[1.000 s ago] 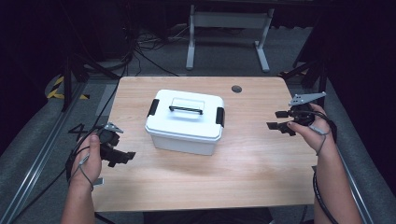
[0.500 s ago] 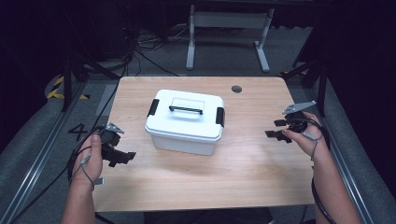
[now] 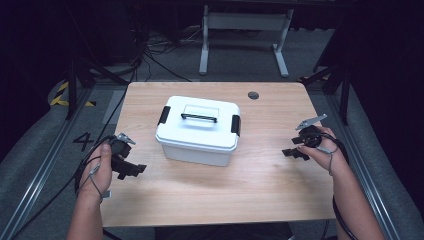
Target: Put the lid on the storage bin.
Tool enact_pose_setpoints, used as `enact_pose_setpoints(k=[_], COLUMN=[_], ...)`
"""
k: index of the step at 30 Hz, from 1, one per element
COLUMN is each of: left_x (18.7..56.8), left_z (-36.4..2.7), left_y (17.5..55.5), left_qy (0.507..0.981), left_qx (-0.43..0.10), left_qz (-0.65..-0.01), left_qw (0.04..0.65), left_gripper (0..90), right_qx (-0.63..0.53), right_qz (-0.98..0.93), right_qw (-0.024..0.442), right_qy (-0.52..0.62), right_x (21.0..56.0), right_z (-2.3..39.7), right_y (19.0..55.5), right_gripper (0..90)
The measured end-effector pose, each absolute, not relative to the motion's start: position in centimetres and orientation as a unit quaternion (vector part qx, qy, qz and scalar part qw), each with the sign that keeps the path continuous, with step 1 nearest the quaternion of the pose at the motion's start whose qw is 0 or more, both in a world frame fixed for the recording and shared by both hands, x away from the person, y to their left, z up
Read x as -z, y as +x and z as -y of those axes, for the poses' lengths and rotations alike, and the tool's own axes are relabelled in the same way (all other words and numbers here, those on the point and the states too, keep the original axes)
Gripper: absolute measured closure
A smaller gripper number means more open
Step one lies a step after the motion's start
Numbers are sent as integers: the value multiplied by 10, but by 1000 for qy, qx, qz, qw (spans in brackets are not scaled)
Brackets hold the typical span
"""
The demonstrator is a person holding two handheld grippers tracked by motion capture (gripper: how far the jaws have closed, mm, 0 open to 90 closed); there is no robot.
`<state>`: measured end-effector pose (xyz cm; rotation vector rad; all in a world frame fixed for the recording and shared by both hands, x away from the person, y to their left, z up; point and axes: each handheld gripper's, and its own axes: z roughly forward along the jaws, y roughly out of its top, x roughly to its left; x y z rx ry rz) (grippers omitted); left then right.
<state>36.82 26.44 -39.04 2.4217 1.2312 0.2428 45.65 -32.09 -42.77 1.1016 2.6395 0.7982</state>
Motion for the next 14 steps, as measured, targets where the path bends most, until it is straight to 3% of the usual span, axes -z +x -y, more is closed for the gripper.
enact_pose_setpoints(k=[14], left_x=[393], left_z=[-260], left_y=[376], left_qy=[870], left_qx=[-59], left_qz=[-455], left_qw=[178], left_gripper=[197], right_qx=[-231], right_qz=[-890], right_qw=[78], right_qy=[385], right_x=[434], right_z=[319], right_y=[450], right_gripper=[269])
